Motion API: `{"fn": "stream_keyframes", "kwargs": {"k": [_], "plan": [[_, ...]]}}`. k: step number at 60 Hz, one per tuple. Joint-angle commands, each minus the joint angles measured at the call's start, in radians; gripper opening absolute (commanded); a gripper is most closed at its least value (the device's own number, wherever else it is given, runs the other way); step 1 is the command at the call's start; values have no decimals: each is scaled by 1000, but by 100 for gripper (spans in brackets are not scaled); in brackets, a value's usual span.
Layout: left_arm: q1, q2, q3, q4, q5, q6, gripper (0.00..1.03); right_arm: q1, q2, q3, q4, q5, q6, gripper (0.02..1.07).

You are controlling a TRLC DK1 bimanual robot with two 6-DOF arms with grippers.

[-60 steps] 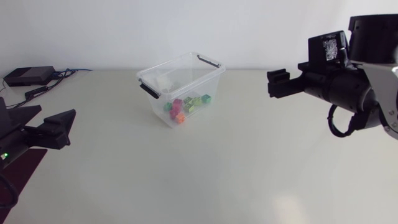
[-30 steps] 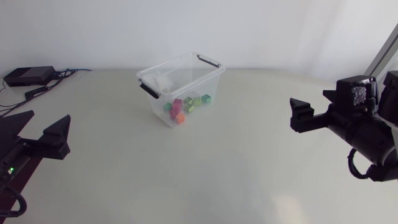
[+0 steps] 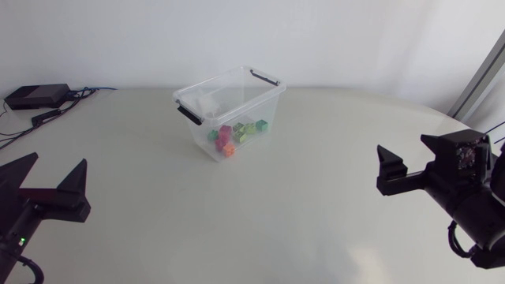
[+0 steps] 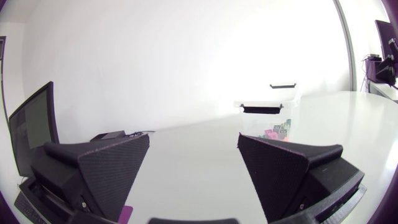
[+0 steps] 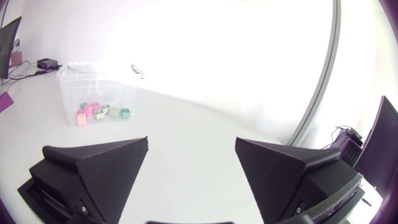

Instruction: Place the duplo bricks in the container

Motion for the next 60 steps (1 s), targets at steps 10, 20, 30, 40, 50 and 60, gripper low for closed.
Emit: {"fn": "stream_keyframes", "kwargs": {"k": [10, 20, 30, 40, 50, 60], "plan": [[-3, -91, -65, -12, -15, 19, 100, -7, -65, -73, 26, 34, -19, 103], [-4, -156, -86, -30, -17, 19, 100, -3, -123, -112, 27, 54, -16, 103], [-23, -156, -96, -31, -22, -29, 100, -39, -214, -150, 0, 11, 25, 103], [-41, -156, -105, -32, -27, -75, 100, -75, -301, -186, -26, -30, 65, 103], [-61, -157, -115, -33, -33, -125, 100, -113, -395, -226, -55, -75, 107, 103], [-80, -157, -124, -34, -38, -172, 100, -149, -484, -264, -82, -117, 148, 102]]}}
